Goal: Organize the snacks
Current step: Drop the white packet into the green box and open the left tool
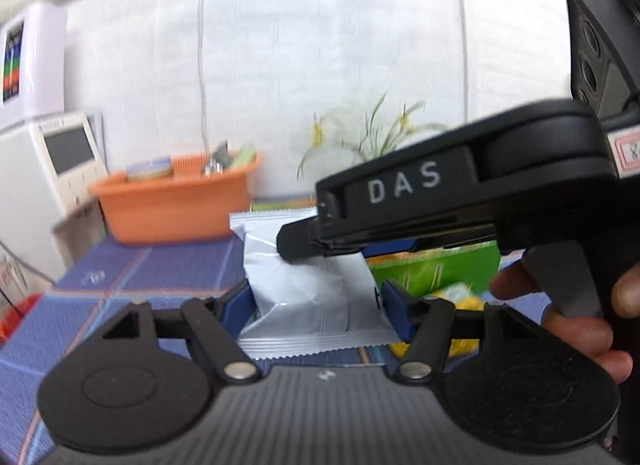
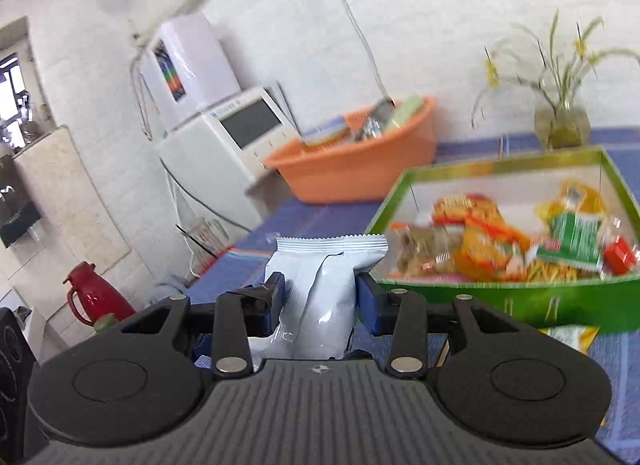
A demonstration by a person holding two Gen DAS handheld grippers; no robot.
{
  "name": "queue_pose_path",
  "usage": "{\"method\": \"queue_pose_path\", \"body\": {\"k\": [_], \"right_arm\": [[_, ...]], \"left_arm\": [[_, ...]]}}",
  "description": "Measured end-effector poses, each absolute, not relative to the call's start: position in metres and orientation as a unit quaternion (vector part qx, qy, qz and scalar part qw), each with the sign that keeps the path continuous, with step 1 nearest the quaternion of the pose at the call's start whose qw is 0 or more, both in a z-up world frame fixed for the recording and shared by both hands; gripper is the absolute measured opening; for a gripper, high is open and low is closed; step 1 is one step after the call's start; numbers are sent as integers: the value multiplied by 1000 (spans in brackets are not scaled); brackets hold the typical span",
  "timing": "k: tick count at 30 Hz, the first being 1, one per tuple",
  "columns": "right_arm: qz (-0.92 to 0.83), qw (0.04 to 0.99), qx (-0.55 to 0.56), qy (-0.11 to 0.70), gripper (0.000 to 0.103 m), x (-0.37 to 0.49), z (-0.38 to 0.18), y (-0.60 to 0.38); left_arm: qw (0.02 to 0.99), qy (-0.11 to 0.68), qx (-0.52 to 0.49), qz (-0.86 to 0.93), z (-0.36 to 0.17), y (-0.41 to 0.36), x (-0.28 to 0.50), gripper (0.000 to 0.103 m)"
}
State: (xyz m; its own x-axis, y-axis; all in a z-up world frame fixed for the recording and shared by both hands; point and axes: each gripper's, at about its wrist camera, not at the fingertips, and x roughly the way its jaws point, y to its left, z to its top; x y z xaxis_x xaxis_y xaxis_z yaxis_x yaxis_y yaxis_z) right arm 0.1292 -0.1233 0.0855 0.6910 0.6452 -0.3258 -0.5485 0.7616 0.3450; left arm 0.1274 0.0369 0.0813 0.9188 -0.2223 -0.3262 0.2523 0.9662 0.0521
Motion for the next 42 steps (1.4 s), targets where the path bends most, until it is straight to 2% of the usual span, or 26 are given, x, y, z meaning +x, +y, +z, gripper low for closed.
{"method": "queue_pose_path", "body": {"k": [4,10,18,19,20,21,22,24,27,30,35,42], "right_arm": [[320,922,124,181,69,126,99,-142],[289,918,220,160,67,153,98,-186],[245,900,319,166,63,200,62,-226],[242,896,332,165,66,205,57,-230],[243,889,350,165,74,210,52,-234],[248,878,376,163,83,213,46,-239],[254,863,407,161,103,214,40,-245],[246,849,445,146,103,212,35,-253],[225,870,417,135,103,206,43,-252],[203,884,399,136,103,201,49,-249],[194,892,377,156,103,201,55,-246],[215,884,367,195,103,205,55,-247]], "left_arm": [[976,138,96,-140,98,18,132,63],[963,143,136,-185,116,-17,170,65],[957,171,155,-176,92,-64,226,71],[957,178,148,-173,88,-65,232,74],[960,180,144,-161,83,-65,239,81],[962,183,136,-153,77,-65,242,81],[965,189,119,-140,73,-60,246,81],[968,205,83,-121,69,-48,256,82],[969,211,59,-111,72,-32,260,87],[973,201,65,-96,79,-22,251,95],[977,177,83,-88,89,-16,232,101],[975,179,100,-80,78,-21,213,103]]}}
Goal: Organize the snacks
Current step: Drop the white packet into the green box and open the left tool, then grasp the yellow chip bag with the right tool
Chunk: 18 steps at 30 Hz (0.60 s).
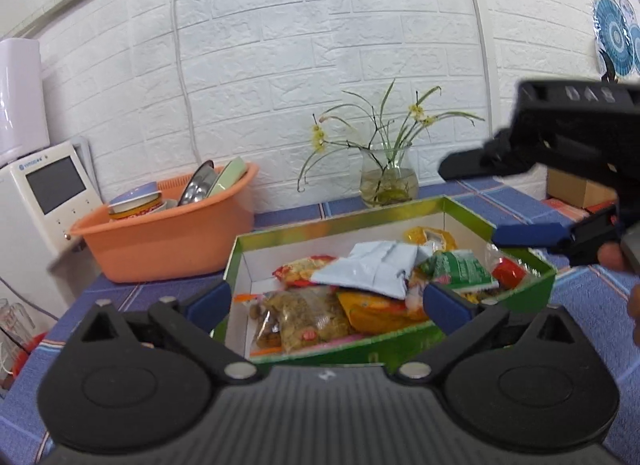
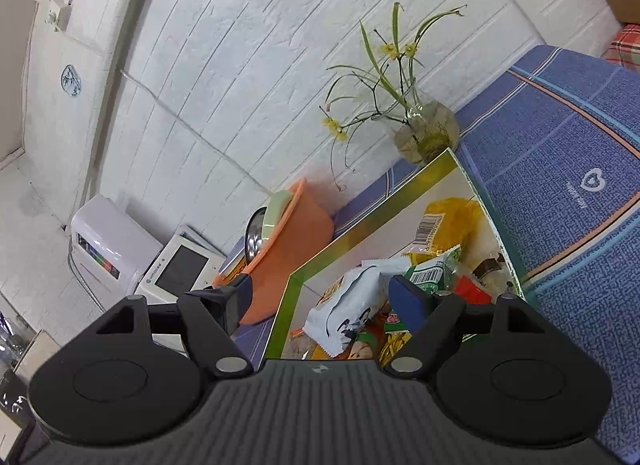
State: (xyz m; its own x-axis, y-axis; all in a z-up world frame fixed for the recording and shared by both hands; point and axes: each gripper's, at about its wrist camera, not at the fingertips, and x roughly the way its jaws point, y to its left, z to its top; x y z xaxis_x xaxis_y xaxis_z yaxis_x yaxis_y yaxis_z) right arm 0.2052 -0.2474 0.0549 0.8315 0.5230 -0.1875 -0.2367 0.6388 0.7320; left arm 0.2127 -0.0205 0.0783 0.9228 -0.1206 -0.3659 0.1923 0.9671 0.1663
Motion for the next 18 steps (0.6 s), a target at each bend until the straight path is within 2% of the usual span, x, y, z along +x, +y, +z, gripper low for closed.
{"method": "queue_pose_path", "body": {"k": [6,14,18], "right_arm": [[245,881,342,216,103,206,56,-237],[218,909,289,208,103,173,66,-233],[200,920,231,245,103,161,60,-236]], "left_arm": [[971,201,113,-70,58,-18,192,103],[959,249,39,-133,44,-6,195,103],[938,293,12,-183,33,-6,203,103]]}}
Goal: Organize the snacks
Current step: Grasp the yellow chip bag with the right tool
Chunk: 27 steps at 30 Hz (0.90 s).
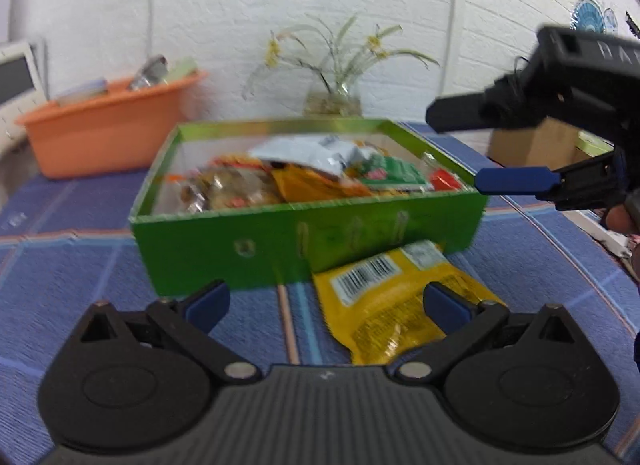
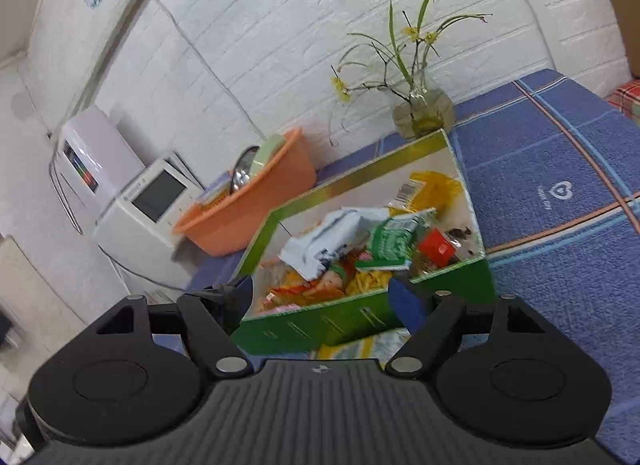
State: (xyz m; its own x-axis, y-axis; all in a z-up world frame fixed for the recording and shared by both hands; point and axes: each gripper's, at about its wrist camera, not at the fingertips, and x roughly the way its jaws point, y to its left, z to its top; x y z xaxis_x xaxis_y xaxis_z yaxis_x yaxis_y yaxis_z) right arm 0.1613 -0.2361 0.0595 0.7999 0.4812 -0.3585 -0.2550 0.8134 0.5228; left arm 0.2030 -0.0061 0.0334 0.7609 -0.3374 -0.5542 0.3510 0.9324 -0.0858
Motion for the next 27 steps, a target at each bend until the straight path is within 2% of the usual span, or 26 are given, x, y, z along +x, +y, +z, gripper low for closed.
{"method": "queue_pose_path", "body": {"k": [3,11,15,16,17,18,20,22,23,27], "right_arm": [[171,929,217,247,103,153,46,-241],[161,886,267,342,103,188,-1,-240],[192,884,264,335,103,186,-6,-234],[191,883,258,344,75,186,-7,-232],[197,883,253,343,74,185,-8,-230],[201,884,251,339,72,181,-8,-228],[202,893,232,328,68,174,-5,-223],[204,904,204,315,65,165,3,-216],[207,908,195,307,65,159,7,-214],[223,929,154,252,65,130,32,-204]], "left_arm": [[931,305,-4,-201,27,-10,204,103],[911,312,-79,-257,9,-10,209,103],[917,302,-63,-253,4,-18,208,103],[917,302,-58,-254,4,-20,208,102],[917,302,-55,-255,5,-21,208,100],[916,301,-55,-258,5,-21,206,92],[916,303,-49,-259,6,-21,202,82],[913,309,-57,-260,12,-18,199,77],[913,309,-60,-258,17,-16,197,71],[925,272,-62,-259,42,-7,175,67]]}}
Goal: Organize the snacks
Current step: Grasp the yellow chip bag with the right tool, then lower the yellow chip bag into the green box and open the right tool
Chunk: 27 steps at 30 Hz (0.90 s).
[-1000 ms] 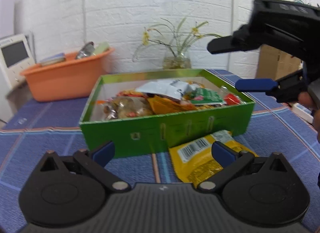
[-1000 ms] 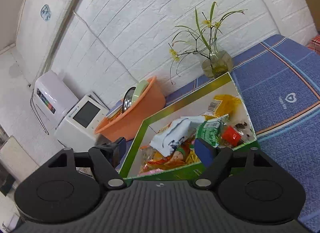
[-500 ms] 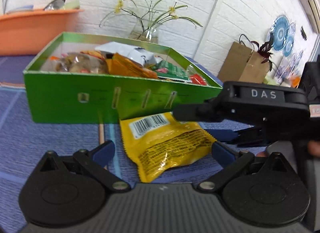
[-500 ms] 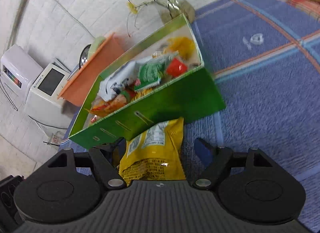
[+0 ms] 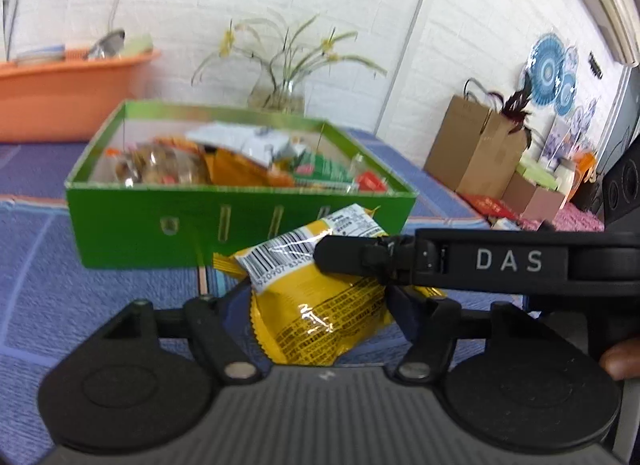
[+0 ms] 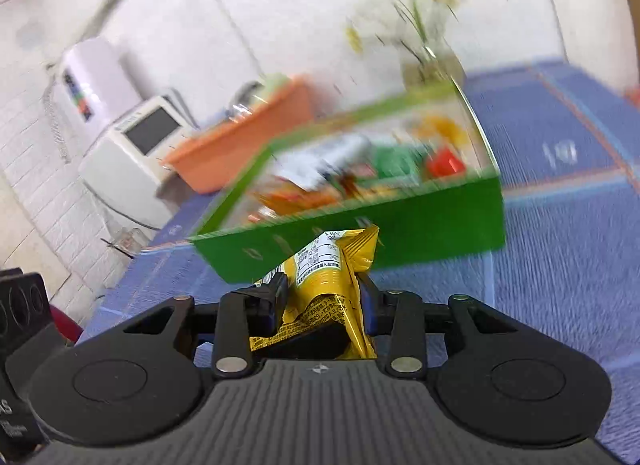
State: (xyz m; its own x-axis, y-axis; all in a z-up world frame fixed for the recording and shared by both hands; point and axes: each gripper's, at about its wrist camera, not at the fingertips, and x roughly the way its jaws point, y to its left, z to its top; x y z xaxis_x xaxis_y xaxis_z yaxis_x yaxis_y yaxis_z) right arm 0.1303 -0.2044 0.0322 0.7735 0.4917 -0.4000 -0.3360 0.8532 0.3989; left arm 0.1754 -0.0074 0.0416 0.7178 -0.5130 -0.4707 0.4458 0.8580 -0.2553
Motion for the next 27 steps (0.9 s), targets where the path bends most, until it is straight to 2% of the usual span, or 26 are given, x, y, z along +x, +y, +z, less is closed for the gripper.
{"method": "queue_pose_path", "body": {"k": [5,11,15,22,25,27], "right_arm": [[262,934,128,204,65,94,50,-198],[282,943,70,162,64,84,61,-177],[299,943,63,129,64,97,65,-173],[297,946,86,98,64,130,80,-198],[281,946,122,108,64,159,94,-214],[269,947,137,112,64,180,95,-220]], "left_arm": [[935,226,-66,-266,60,13,138,62],[935,213,-78,-274,70,32,131,59],[946,193,-35,-258,83,29,132,58],[946,178,36,-267,111,1,177,57],[947,167,43,-271,119,-15,210,59],[952,164,26,-258,117,-22,233,66]]}}
